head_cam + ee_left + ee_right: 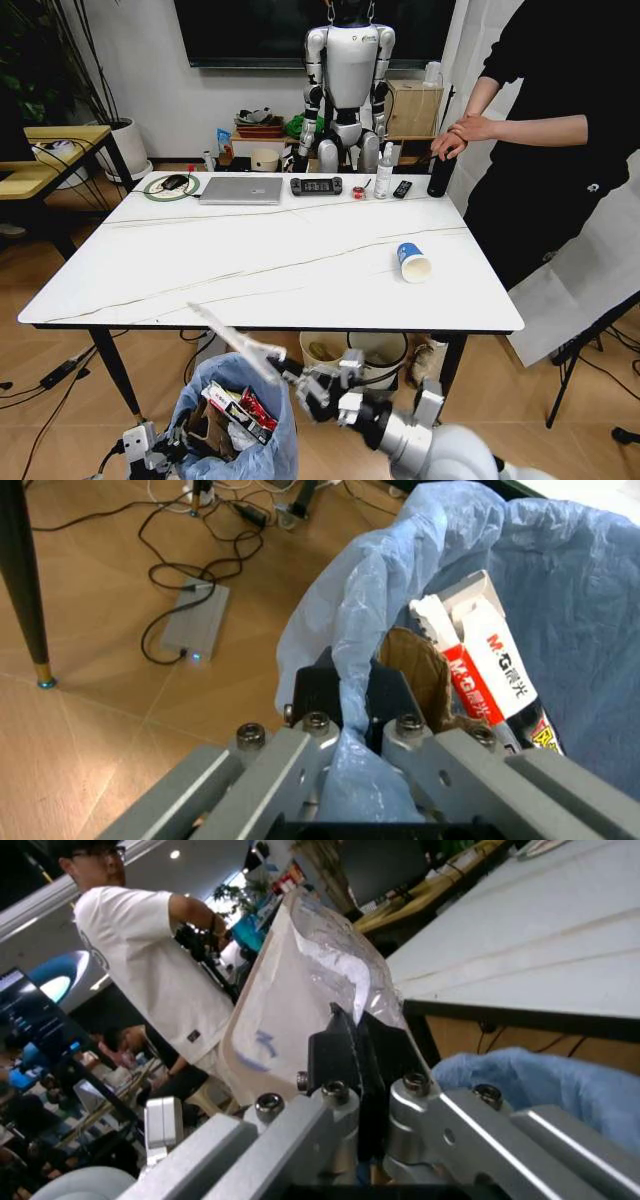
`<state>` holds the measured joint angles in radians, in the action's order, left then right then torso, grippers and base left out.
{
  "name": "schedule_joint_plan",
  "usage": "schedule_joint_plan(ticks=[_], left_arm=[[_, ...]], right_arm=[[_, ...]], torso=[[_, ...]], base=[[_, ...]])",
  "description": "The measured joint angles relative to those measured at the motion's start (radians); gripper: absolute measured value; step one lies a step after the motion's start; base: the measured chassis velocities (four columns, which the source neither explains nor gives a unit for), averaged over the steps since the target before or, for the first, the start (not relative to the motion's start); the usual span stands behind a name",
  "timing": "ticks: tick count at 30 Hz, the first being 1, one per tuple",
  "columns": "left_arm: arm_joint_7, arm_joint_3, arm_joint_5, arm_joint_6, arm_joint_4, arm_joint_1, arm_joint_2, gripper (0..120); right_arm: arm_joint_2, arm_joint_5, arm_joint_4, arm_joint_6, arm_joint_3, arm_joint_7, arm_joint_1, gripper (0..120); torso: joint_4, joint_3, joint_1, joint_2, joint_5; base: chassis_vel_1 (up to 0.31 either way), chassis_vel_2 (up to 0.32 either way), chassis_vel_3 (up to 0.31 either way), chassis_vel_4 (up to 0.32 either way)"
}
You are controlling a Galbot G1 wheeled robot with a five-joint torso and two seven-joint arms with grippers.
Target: Pick up the trash bin and place the trash from the table into it.
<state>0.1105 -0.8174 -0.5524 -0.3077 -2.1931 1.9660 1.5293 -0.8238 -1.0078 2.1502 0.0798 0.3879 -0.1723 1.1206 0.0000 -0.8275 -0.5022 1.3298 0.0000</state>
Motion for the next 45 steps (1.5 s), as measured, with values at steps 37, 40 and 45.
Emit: schedule_joint_plan(ticks=[37, 40, 45], left_arm=[[0.029, 0.004, 0.000, 0.028, -0.062, 0.018, 0.004, 0], [0.034, 0.005, 0.000, 0.033, -0.067, 0.020, 0.001, 0], [0.045, 0.006, 0.000, 0.041, -0.073, 0.024, -0.005, 0]], right_arm=[[-0.050, 0.161, -0.072, 0.006, -0.132, 0.026, 0.093, 70], [-0.066, 0.190, -0.073, 0.003, -0.210, 0.047, 0.096, 79], [-0.113, 0.252, -0.108, -0.011, -0.389, 0.128, 0.087, 98]], torso=[[-0.0001, 0.000, 0.000, 0.000, 0.0002], [-0.0001, 0.000, 0.000, 0.000, 0.0002], [-0.0001, 0.000, 0.000, 0.000, 0.0002]], base=[[0.000, 0.000, 0.000, 0.000], [0.000, 0.000, 0.000, 0.000], [0.000, 0.000, 0.000, 0.000]])
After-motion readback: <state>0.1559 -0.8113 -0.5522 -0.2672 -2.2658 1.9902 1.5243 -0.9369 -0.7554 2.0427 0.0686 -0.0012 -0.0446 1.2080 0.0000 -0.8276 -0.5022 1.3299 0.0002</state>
